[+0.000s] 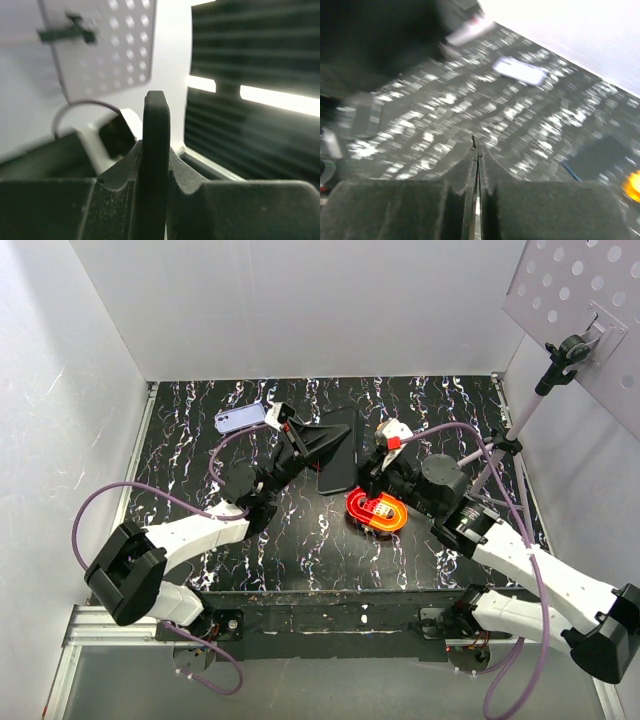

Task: Take the phone out of the phone case
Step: Remove the phone case from the phone.

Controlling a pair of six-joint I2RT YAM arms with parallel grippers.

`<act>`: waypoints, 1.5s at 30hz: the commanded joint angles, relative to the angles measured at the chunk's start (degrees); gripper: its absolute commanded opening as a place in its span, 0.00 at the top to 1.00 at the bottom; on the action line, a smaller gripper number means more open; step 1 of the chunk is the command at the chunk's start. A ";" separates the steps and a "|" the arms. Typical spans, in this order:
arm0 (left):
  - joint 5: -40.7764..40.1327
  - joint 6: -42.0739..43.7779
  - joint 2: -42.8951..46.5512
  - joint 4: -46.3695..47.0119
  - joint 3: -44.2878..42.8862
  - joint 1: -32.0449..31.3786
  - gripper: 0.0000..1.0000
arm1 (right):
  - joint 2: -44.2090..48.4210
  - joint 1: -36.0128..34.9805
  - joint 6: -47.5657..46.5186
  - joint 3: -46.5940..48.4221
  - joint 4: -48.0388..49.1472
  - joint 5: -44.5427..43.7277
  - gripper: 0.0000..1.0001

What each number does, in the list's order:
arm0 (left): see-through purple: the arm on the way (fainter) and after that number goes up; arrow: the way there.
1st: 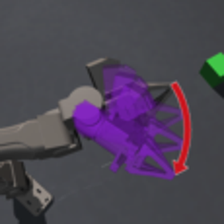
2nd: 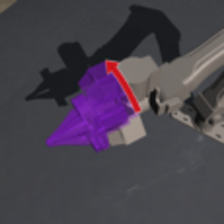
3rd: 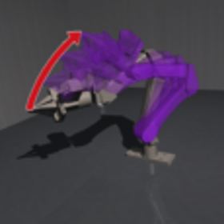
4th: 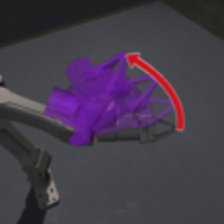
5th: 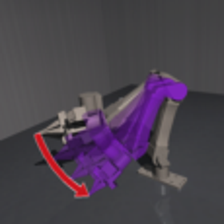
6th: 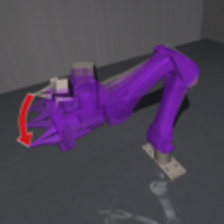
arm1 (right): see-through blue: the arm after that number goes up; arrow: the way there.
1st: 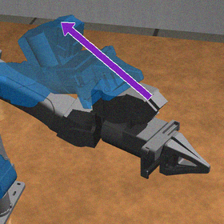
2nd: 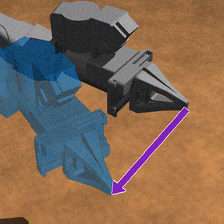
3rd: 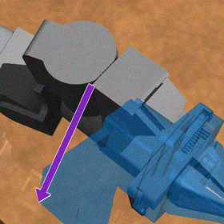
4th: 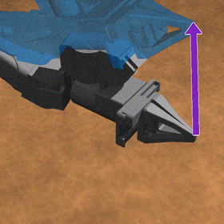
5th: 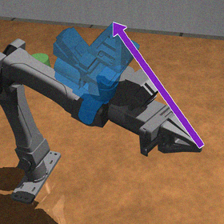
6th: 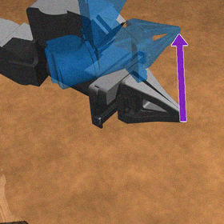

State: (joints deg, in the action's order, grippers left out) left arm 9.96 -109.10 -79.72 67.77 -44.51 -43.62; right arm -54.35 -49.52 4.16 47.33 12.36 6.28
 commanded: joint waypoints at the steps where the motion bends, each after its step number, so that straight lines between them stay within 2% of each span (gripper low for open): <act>1: 8.94 -7.26 1.77 17.04 -4.97 -1.82 1.00 | -0.67 4.15 -3.99 -0.93 -5.15 -9.28 0.99; 4: 8.59 -4.91 3.78 13.37 -3.13 -1.91 1.00 | -0.15 6.36 -1.80 -0.14 -7.08 -7.16 0.99; 7: 5.17 -1.48 5.63 11.52 1.17 -1.74 1.00 | 1.17 6.36 6.00 3.55 -17.23 -4.20 0.98; 10: 1.48 1.60 6.16 9.49 4.34 -1.03 1.00 | 5.73 6.45 17.07 2.77 -22.02 1.86 0.74; 13: 0.24 6.60 6.60 6.86 5.23 0.02 1.00 | 10.74 6.36 25.60 0.66 -21.68 9.78 0.50; 15: 1.11 10.38 7.12 0.83 4.26 1.42 1.00 | 12.86 6.36 29.83 0.30 -19.92 14.70 0.37; 16: 1.73 12.22 7.13 -0.60 3.47 2.21 1.00 | 13.21 6.36 31.42 0.74 -19.66 16.37 0.33; 21: 5.42 17.16 6.16 -6.32 0.40 5.03 1.00 | 11.90 6.36 33.80 4.87 -17.99 24.99 0.33; 26: 7.27 19.27 6.51 -9.58 -0.75 5.38 1.00 | 8.30 6.36 36.09 8.47 -15.62 27.90 0.37; 30: 7.80 19.10 7.30 -10.46 -0.58 5.30 1.00 | 5.49 6.54 37.23 10.76 -14.12 27.38 0.40; 38: 8.85 17.61 7.91 -9.67 -0.93 5.47 1.00 | 1.96 6.98 37.23 11.12 -12.89 30.53 0.57; 45: 9.91 16.02 7.56 -8.27 -0.75 5.47 1.00 | 0.91 7.15 36.88 11.12 -12.89 29.14 0.57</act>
State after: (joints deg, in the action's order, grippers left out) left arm 18.94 -91.96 -74.98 55.99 -43.03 -37.95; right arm -53.10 -42.48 41.25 56.58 -4.86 34.92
